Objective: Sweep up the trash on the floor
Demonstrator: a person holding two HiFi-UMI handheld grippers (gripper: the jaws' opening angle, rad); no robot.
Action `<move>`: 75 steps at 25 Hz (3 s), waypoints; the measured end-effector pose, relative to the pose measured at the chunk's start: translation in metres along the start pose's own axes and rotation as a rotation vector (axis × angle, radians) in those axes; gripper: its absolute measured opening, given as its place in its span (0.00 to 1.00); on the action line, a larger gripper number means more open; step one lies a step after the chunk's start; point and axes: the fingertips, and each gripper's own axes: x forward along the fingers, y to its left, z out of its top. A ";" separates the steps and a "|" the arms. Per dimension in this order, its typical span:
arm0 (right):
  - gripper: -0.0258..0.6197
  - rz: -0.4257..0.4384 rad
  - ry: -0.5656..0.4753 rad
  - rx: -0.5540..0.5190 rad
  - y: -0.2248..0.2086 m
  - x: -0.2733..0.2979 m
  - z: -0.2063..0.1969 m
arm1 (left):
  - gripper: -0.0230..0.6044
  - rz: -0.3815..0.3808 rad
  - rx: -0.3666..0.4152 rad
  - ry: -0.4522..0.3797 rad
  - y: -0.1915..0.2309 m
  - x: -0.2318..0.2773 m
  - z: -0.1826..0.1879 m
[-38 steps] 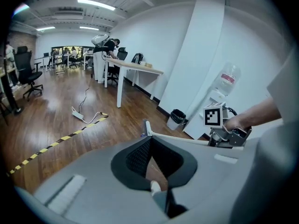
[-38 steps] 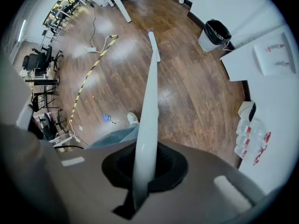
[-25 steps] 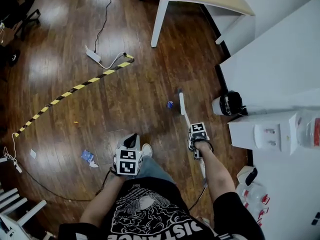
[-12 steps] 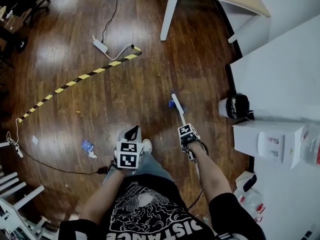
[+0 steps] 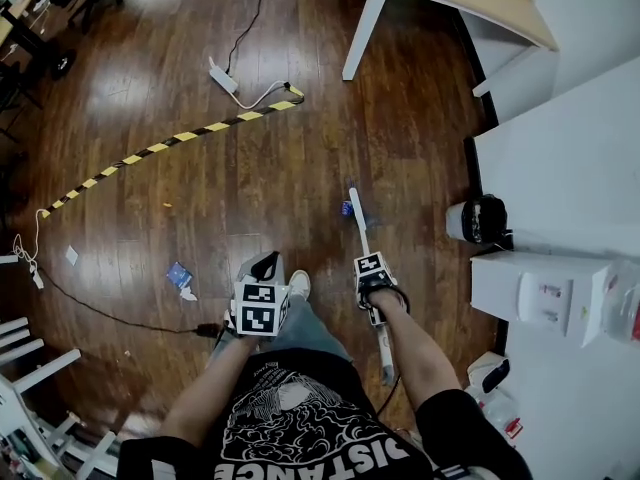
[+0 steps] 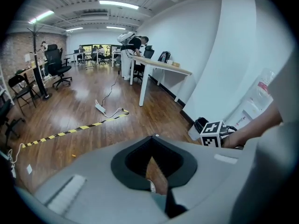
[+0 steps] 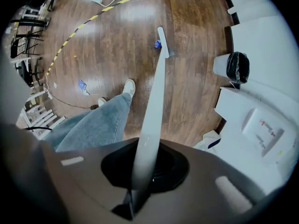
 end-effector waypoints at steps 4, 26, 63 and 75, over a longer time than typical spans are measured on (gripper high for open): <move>0.06 -0.027 0.009 -0.034 0.033 0.011 -0.014 | 0.05 0.009 -0.036 -0.017 0.021 -0.024 -0.024; 0.06 0.015 -0.011 -0.065 0.277 0.084 -0.104 | 0.05 0.139 -0.187 -0.051 0.202 -0.217 -0.223; 0.07 0.169 -0.004 -0.115 0.613 0.170 -0.209 | 0.05 0.120 -0.225 -0.076 0.363 -0.368 -0.367; 0.04 0.139 -0.011 -0.173 0.658 0.169 -0.228 | 0.05 0.093 -0.269 -0.100 0.393 -0.385 -0.374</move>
